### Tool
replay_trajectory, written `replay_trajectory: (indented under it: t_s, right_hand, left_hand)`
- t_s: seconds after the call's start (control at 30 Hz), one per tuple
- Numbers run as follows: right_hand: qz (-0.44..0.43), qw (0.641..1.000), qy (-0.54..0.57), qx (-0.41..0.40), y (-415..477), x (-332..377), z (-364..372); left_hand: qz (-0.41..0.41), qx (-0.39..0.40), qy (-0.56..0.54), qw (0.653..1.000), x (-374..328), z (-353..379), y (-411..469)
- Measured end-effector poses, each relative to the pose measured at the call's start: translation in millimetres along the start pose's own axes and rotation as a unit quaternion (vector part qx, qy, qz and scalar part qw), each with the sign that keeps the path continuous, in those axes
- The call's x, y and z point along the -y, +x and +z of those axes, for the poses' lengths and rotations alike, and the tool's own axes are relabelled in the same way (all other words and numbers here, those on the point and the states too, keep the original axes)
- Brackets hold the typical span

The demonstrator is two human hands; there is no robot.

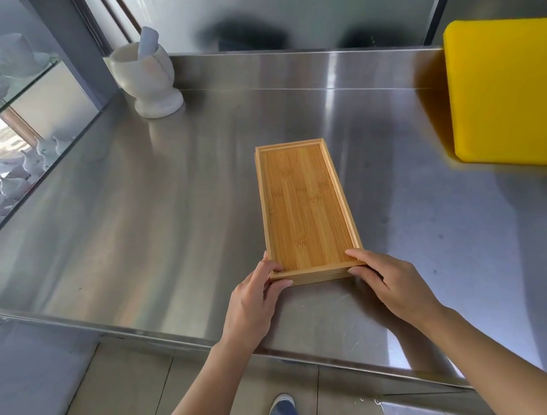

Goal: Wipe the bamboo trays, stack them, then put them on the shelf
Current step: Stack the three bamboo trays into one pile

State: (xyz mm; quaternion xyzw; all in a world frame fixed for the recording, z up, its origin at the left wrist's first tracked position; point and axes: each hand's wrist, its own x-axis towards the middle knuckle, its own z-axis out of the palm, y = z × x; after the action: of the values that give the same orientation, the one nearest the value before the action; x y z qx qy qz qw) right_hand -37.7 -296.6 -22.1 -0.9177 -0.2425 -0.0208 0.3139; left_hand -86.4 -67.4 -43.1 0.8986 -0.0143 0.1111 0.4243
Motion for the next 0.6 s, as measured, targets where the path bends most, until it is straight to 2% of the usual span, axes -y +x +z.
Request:
replay_trajectory:
  t_s: [0.27,0.6]
  right_hand:
    - [-0.026,1.000,0.004,-0.011,0,-8,1]
    - [-0.014,0.999,0.025,-0.024,2,-15,3]
  left_hand:
    - [-0.009,-0.007,0.022,1.000,2,3,-1]
    - [0.004,-0.021,0.024,0.999,5,5,-1]
